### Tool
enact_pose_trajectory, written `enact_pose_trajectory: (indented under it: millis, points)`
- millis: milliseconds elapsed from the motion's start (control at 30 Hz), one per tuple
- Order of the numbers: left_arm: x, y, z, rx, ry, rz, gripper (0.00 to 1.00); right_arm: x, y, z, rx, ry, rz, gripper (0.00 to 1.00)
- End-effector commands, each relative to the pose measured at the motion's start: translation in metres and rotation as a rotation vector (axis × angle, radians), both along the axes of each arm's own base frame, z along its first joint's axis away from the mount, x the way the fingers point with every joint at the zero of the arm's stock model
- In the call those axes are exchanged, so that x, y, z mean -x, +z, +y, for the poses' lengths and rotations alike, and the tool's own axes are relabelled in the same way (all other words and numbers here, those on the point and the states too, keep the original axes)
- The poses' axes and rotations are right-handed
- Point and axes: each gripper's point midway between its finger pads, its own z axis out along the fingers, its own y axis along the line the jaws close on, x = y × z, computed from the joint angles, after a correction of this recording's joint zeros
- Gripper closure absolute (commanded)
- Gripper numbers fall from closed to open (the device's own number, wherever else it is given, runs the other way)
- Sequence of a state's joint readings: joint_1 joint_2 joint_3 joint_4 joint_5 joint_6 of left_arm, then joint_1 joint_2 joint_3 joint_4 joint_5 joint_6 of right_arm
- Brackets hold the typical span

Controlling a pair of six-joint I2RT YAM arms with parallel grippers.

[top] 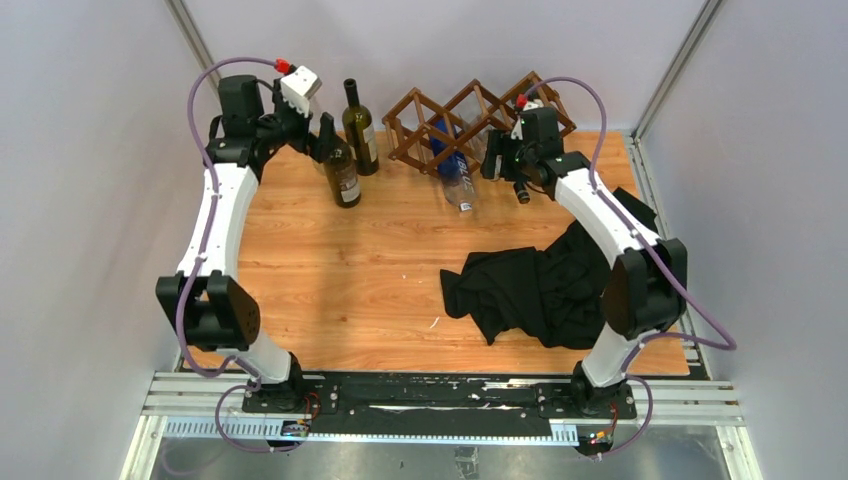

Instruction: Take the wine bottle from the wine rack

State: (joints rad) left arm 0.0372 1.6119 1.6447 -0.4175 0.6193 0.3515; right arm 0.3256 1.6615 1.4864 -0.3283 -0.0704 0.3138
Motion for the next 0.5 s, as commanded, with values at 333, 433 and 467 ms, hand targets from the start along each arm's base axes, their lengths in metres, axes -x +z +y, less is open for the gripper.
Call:
enact_pose_trajectory:
  millis: [333,433,467]
  points:
    - [0.088,-0.016,-0.021,0.026,-0.144,0.147,0.06,-0.046,-0.042,0.005,0.059,0.043,0.065,0.24]
    - [0.094,-0.017,-0.025,0.047,-0.167,0.158,0.08,-0.052,-0.045,0.007,0.048,0.049,0.067,0.24]
    - [0.096,-0.018,-0.027,0.052,-0.172,0.162,0.09,-0.055,-0.047,0.007,0.047,0.051,0.068,0.24]
